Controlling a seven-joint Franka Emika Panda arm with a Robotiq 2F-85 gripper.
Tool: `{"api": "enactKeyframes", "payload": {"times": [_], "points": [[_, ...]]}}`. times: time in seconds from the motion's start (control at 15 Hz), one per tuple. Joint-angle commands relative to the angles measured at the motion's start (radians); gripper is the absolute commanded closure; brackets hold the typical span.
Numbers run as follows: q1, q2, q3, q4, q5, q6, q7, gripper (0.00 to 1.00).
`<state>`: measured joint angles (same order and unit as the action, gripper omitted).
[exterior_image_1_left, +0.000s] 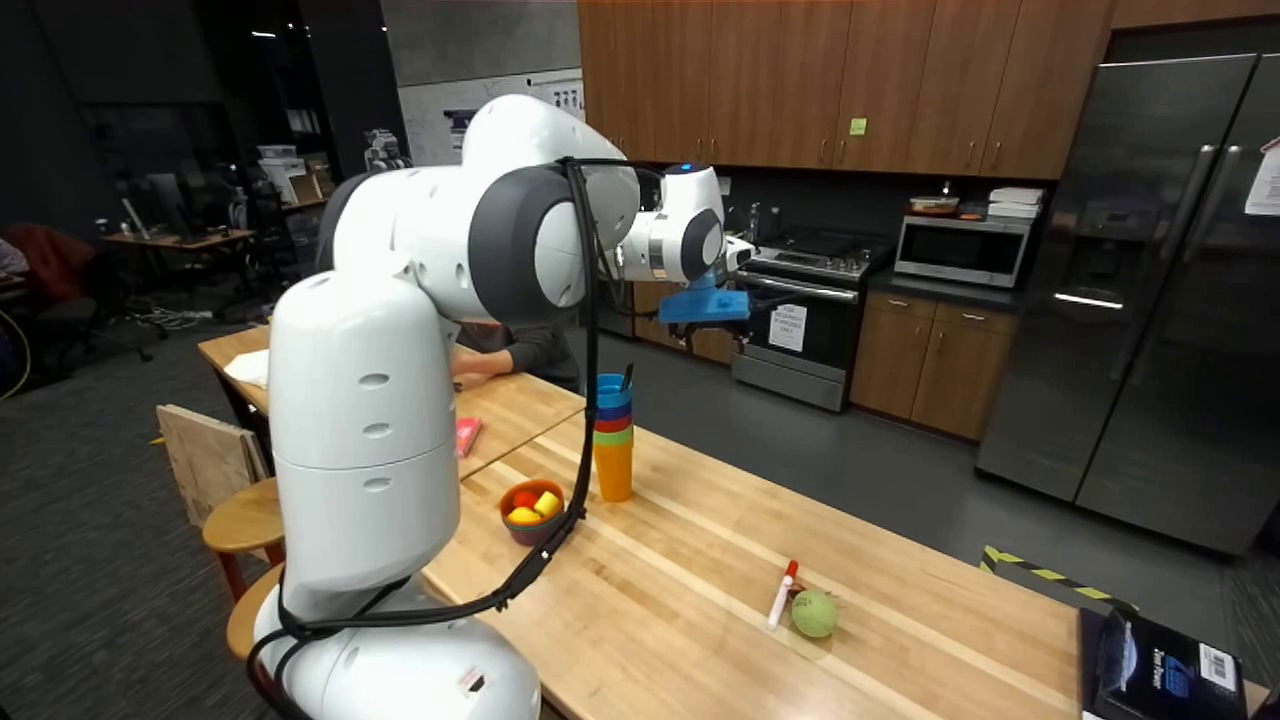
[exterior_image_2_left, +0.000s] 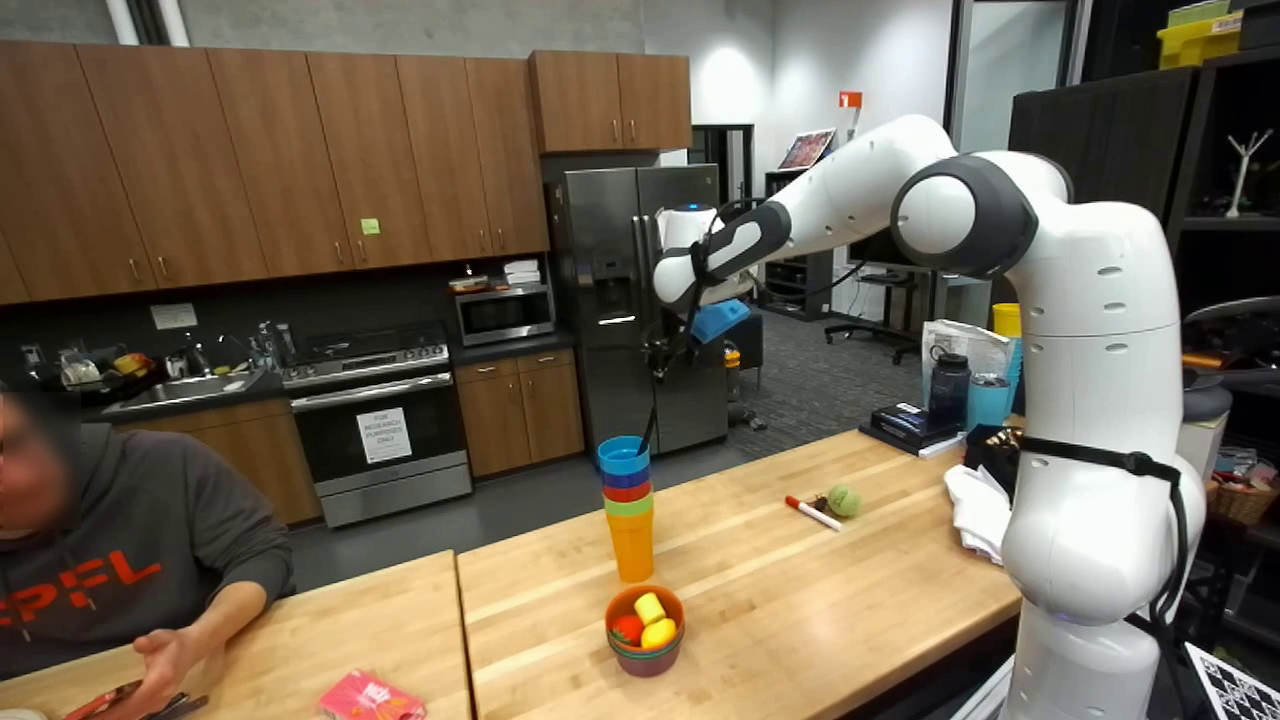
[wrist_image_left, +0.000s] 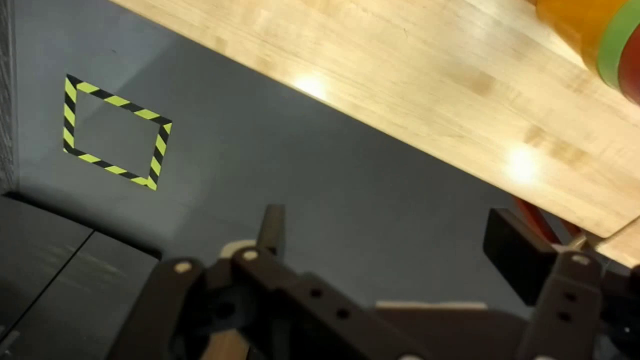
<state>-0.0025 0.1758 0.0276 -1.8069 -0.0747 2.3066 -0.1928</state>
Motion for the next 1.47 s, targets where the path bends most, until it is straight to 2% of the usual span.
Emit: {"api": "enactKeyframes", "payload": {"times": [0.0,0.07,0.33,0.8,1.0,1.07,1.4], "points": [[0.002,0.000,-0.002,0.001,0.000,0.000,-0.001,0.00],[0.002,0.000,-0.002,0.001,0.000,0.001,-0.002,0.00],[0.013,0.001,-0.020,0.021,-0.078,-0.140,0.090,0.00],[0.067,-0.017,0.019,0.082,-0.112,-0.343,0.112,0.00],[0.086,-0.024,0.034,0.096,-0.102,-0.379,0.109,0.00],[0.081,-0.003,0.031,0.091,-0.099,-0.345,0.105,0.00],[0.088,-0.009,0.036,0.096,-0.099,-0.361,0.106,0.00]]}}
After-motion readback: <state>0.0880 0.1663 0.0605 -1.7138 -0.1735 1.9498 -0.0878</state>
